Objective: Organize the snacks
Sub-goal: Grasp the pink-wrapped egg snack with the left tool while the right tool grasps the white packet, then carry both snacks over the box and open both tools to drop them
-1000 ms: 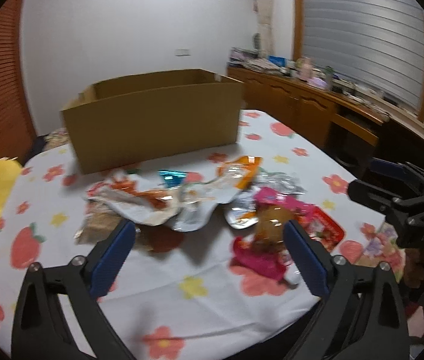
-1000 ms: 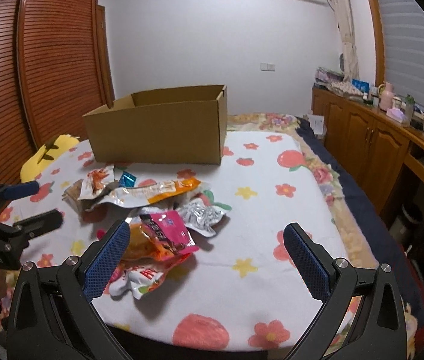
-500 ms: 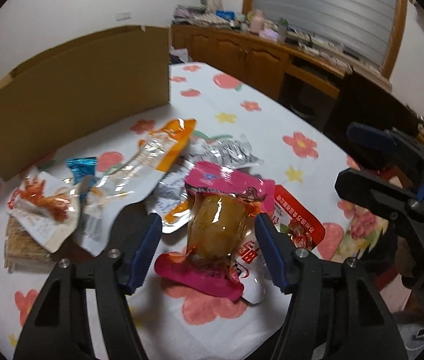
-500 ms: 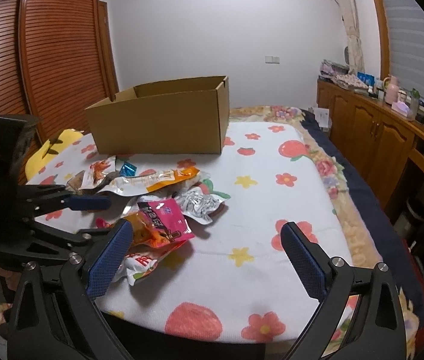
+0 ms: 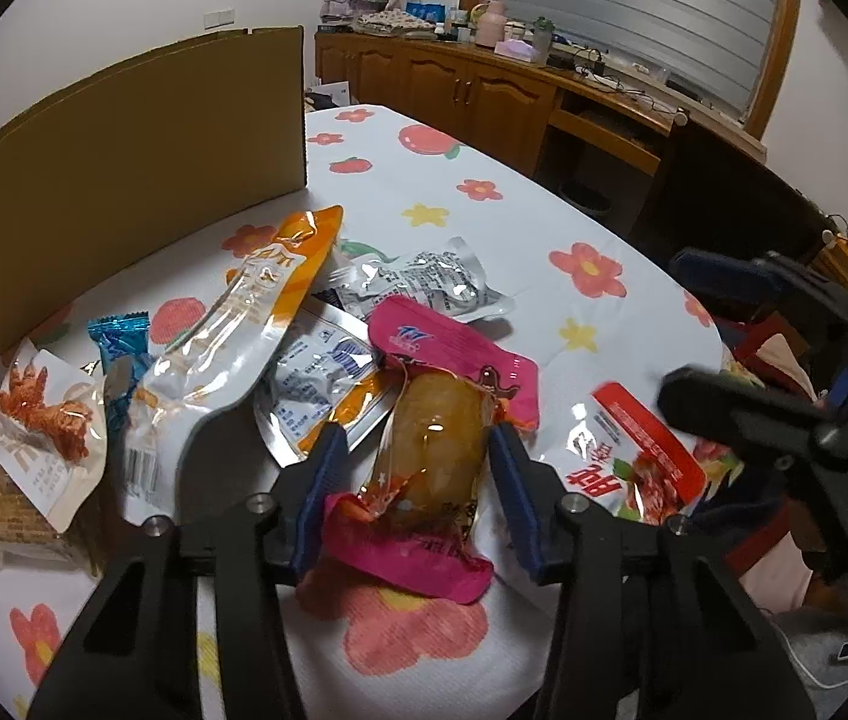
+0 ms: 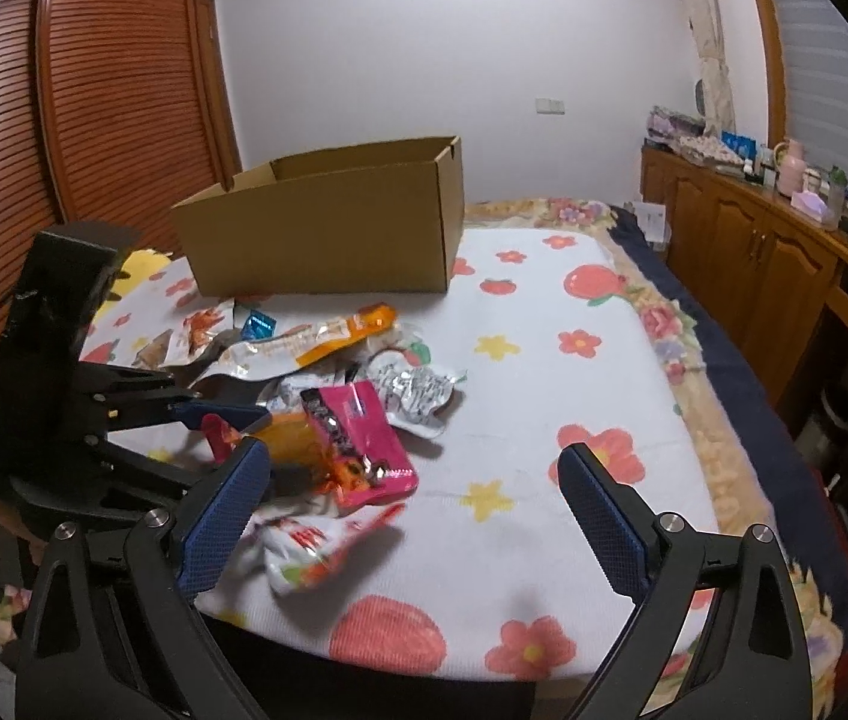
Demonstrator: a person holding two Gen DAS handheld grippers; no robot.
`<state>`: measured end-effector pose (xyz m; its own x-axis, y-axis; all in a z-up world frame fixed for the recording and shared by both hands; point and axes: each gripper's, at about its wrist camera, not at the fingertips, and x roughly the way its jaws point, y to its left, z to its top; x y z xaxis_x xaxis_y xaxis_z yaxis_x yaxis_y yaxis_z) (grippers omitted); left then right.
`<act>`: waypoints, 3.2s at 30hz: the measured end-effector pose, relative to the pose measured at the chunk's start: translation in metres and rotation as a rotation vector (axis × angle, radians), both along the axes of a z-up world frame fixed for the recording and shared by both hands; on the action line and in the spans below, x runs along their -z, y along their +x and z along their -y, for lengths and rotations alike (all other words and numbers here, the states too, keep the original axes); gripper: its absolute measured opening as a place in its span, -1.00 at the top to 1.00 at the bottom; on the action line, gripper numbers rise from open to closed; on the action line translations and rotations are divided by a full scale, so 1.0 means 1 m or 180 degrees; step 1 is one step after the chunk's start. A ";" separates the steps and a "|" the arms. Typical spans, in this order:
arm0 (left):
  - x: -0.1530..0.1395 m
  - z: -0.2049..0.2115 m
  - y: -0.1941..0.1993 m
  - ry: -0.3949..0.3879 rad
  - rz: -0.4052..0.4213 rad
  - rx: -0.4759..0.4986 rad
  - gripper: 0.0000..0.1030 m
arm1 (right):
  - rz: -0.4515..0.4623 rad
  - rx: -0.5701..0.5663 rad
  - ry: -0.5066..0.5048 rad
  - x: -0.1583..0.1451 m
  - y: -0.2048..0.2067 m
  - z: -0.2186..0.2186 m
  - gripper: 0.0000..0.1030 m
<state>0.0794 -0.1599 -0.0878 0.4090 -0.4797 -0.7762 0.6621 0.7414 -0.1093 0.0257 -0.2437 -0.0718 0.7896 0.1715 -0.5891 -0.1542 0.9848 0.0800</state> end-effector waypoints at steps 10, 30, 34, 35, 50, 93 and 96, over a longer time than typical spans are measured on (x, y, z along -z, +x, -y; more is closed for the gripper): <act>0.002 -0.005 0.000 -0.0066 0.0027 -0.0074 0.29 | -0.0275 -0.0265 -0.0015 0.027 -0.003 -0.017 -0.80; -0.013 -0.030 -0.007 -0.0261 0.0248 -0.0374 0.31 | -0.0427 -0.0406 -0.0126 0.048 -0.003 -0.029 -0.24; -0.019 -0.037 -0.009 -0.0295 0.0305 -0.0429 0.31 | -0.0405 -0.0461 -0.0098 0.048 -0.003 -0.032 0.23; -0.020 -0.038 -0.010 -0.0307 0.0311 -0.0440 0.31 | -0.0394 -0.0465 -0.0101 0.047 -0.003 -0.033 0.28; -0.027 -0.049 -0.025 -0.0383 0.0416 -0.0490 0.32 | -0.0250 -0.0404 0.0097 0.042 -0.005 -0.021 0.45; -0.120 -0.162 0.098 -0.0719 0.1181 -0.1278 0.31 | 0.0732 -0.0746 -0.0160 -0.071 0.118 -0.066 0.44; -0.120 -0.165 0.112 -0.0684 0.1194 -0.1321 0.31 | 0.0742 -0.0741 -0.0179 -0.074 0.136 -0.069 0.44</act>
<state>0.1917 0.0053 0.0323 0.8232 -0.3515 -0.4458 0.3443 0.9335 -0.1001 0.1620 -0.1744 0.0019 0.8477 0.3355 -0.4108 -0.3832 0.9229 -0.0373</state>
